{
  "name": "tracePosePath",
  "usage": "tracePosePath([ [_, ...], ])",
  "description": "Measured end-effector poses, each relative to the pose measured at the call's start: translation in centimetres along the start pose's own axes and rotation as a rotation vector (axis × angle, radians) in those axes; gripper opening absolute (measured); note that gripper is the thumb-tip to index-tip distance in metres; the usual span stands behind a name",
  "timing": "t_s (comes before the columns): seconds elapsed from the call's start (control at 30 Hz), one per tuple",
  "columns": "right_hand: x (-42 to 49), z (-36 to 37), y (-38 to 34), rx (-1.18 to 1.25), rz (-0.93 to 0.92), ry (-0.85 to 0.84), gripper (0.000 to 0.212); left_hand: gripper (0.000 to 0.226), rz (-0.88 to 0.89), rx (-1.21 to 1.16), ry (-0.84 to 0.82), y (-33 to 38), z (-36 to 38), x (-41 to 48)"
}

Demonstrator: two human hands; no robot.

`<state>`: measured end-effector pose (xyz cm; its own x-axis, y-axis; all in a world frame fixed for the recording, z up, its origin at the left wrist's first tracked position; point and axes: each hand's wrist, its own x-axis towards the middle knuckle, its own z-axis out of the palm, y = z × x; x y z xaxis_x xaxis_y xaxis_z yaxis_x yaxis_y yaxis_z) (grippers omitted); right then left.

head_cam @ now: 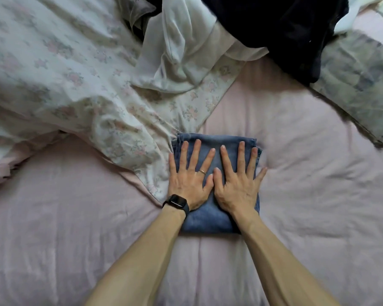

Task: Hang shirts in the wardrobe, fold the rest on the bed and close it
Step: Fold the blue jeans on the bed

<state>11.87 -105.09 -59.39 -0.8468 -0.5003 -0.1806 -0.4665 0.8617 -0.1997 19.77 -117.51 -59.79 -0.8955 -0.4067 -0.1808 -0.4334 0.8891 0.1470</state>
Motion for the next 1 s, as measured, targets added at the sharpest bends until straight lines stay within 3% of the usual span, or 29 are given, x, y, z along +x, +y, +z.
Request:
tracePosePath([
  [0.23, 0.4, 1.6, 0.1, -0.001, 0.027, 0.031, 0.064, 0.069, 0.015, -0.014, 0.015, -0.4, 1.9, 0.5],
  [0.5, 1.2, -0.7, 0.0, 0.019, 0.043, -0.183, 0.062, 0.066, -0.050, -0.005, -0.093, 0.7, -0.8, 0.4],
  [0.67, -4.8, -2.7, -1.7, -0.008, 0.032, -0.018, 0.061, 0.063, -0.086, -0.040, -0.038, 2.7, -2.6, -4.1],
  [0.77, -9.3, -1.6, -0.4, -0.029, -0.019, -0.059, 0.060, 0.064, -0.056, -0.052, -0.068, 2.6, -1.6, -7.6],
  [0.9, -8.3, 0.3, 4.4, -0.076, -0.145, -0.022, 0.068, 0.068, -0.011, -0.023, -0.127, 0.6, 0.1, -7.4],
  [1.0, -7.7, 0.8, 6.2, -0.039, -0.121, -0.056, 0.075, 0.068, -0.022, -0.017, -0.125, 0.5, 0.7, -7.1],
])
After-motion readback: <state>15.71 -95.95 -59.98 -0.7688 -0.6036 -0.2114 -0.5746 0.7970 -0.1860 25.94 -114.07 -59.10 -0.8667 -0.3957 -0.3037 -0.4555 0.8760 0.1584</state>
